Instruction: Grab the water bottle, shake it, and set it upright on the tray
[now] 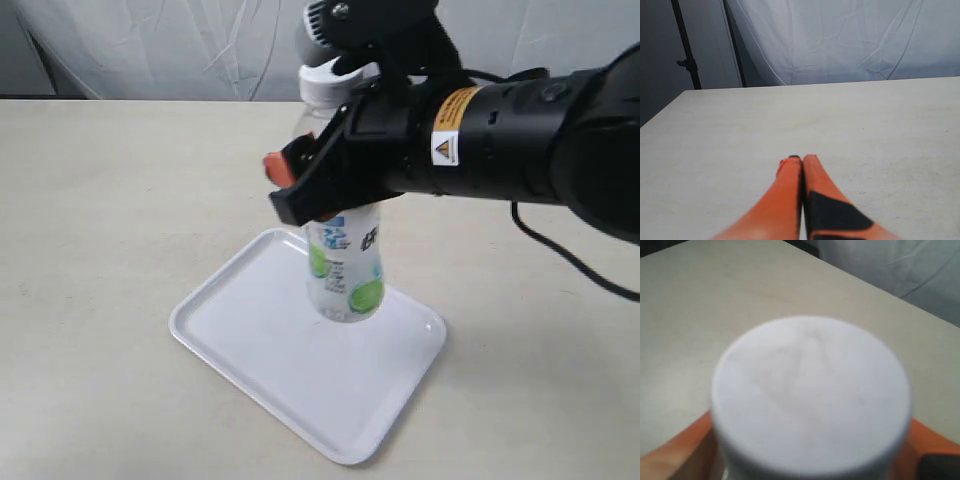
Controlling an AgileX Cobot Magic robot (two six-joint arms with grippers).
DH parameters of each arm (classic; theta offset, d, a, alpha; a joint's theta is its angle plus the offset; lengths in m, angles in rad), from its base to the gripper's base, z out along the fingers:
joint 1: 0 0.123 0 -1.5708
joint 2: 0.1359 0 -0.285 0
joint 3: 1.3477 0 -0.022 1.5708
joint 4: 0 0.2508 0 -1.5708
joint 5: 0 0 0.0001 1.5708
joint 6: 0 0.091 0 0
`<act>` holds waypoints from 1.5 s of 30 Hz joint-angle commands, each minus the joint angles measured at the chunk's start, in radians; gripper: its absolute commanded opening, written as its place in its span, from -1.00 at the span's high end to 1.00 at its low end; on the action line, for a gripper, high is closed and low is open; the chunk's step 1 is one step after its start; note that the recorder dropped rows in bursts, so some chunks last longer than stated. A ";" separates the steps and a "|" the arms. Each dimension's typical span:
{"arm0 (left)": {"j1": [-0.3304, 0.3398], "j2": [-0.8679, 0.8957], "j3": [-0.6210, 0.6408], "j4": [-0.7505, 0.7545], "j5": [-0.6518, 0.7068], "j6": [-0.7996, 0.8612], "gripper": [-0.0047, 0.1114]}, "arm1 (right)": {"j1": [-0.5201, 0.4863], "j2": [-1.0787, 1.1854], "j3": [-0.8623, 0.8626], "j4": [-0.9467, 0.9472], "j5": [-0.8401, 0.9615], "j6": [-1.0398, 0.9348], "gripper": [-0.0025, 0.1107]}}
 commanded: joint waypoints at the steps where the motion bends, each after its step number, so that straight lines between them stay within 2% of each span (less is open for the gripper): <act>1: 0.000 -0.005 0.002 0.005 -0.005 -0.004 0.92 | -0.057 -0.009 -0.008 0.018 -0.073 0.000 0.97; 10: 0.000 -0.005 0.002 0.005 -0.005 -0.004 0.92 | -0.016 -0.009 0.006 0.061 -0.330 0.002 0.97; 16: 0.000 -0.005 0.002 0.005 -0.005 -0.004 0.92 | -0.016 -0.007 0.162 0.061 -0.523 0.002 0.97; 20: 0.000 -0.005 0.002 0.005 -0.005 -0.004 0.92 | -0.016 -0.005 0.326 0.061 -0.777 -0.048 0.97; 23: 0.000 -0.005 0.002 0.005 -0.005 -0.004 0.92 | -0.016 0.015 0.380 0.059 -0.787 -0.074 0.97; 39: 0.000 -0.005 0.002 0.005 -0.005 -0.004 0.92 | -0.016 0.188 0.380 0.057 -0.794 -0.102 0.96; 41: 0.000 -0.005 0.002 0.005 -0.005 -0.004 0.92 | -0.016 0.191 0.380 0.057 -0.792 -0.102 0.82; 43: 0.000 -0.005 0.002 0.005 -0.005 -0.004 0.92 | -0.016 0.191 0.380 0.057 -0.795 -0.102 0.58; 45: 0.000 -0.005 0.002 0.005 -0.005 -0.004 0.92 | -0.016 0.191 0.380 0.061 -0.796 -0.102 0.23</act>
